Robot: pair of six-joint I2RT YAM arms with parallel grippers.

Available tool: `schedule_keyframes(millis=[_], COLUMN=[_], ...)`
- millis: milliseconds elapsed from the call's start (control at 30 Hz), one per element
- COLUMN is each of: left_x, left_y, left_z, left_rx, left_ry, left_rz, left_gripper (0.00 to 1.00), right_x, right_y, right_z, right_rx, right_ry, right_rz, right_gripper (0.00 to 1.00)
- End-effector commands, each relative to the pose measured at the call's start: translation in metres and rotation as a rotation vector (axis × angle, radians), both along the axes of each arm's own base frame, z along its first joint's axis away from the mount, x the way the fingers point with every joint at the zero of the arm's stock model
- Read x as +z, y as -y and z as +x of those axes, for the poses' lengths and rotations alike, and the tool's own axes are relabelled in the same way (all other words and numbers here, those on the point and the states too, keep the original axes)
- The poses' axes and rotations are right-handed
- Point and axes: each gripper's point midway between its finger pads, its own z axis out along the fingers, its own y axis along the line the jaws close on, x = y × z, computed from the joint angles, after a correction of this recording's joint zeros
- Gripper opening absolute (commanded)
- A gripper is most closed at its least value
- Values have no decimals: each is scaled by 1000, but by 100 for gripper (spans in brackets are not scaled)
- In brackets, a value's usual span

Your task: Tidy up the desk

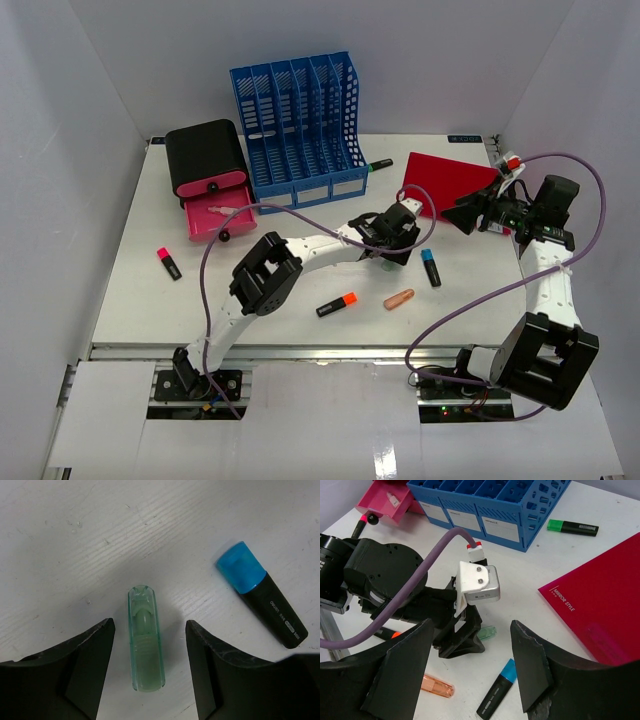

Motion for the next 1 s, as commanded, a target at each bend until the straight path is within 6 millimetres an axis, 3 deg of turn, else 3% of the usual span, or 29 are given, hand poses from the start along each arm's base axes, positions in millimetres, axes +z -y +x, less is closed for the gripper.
schedule_keyframes(millis=[0, 100, 600, 800, 900, 967], left_x=[17, 11, -9, -15, -9, -4], left_y=[-3, -7, -14, -29, -39, -44], left_z=[9, 5, -27, -31, -33, -35], left_rx=[19, 22, -29, 18, 55, 76], left_ry=[67, 72, 48, 38, 41, 42], left_rz=[42, 76, 158, 181, 176, 162], left_gripper=[66, 61, 60, 39, 25, 21], right_x=[7, 6, 5, 4, 2, 2], right_y=[-3, -3, -4, -3, -4, -5], right_z=[-5, -5, -6, -5, -6, -7], right_rx=[32, 33, 41, 39, 42, 44], right_ry=[34, 29, 20, 22, 14, 13], right_rz=[9, 12, 24, 26, 37, 39], right_gripper=[69, 69, 69, 69, 69, 69])
